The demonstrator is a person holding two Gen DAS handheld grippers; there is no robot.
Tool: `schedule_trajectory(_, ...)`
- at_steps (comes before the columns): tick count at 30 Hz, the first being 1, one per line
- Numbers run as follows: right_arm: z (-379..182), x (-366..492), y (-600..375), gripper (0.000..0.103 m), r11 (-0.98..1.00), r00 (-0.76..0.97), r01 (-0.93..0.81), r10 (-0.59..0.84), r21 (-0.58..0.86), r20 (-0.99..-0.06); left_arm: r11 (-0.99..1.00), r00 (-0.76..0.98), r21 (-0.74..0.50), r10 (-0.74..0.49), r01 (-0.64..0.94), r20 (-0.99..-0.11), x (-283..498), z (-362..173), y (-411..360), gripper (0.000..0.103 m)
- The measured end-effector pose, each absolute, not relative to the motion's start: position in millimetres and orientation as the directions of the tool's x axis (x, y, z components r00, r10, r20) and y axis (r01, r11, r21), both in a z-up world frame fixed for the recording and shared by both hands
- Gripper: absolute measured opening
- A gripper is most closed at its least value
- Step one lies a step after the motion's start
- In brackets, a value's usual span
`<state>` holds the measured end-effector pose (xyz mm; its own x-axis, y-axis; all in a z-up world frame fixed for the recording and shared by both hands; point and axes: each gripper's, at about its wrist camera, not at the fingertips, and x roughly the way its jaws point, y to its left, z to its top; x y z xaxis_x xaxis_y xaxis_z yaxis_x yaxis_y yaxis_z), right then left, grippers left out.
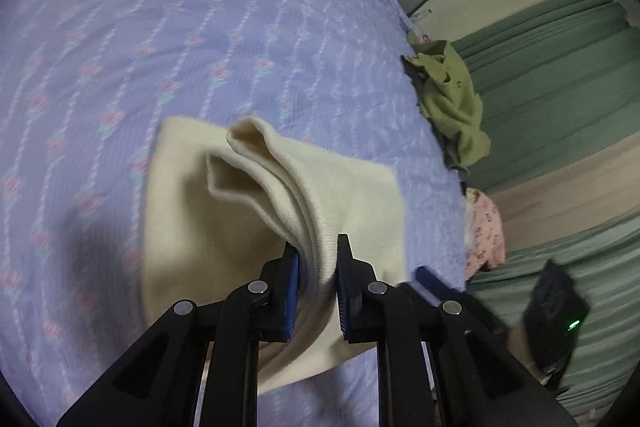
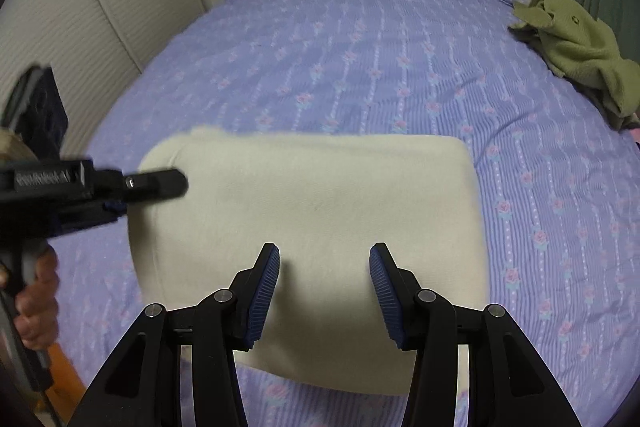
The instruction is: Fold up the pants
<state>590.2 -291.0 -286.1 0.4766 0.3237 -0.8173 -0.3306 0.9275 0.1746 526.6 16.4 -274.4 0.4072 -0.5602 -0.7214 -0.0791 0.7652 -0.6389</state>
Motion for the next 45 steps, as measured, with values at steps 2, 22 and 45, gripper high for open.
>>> schedule_trajectory(2,-287.4,582.7,-287.8,0.049,0.922,0.463,-0.348,0.325,0.168,-0.825,0.779,0.387,-0.617,-0.537,-0.114,-0.750,519.0,-295.1,22.3,0.017)
schedule_trajectory(22,-379.1,584.2,-259.0,0.049,0.918,0.231,-0.341,0.289,0.201,-0.929,0.761,0.313,-0.625,-0.560,-0.173,-0.767,569.5,-360.2,45.0,0.055)
schedule_trajectory(45,-372.3,594.9,-248.3,0.049,0.898,0.191,-0.365,0.329,0.245,-0.925,0.358,0.487,-0.922,-0.785,-0.147,-0.383,587.9,-344.8,50.1,0.045)
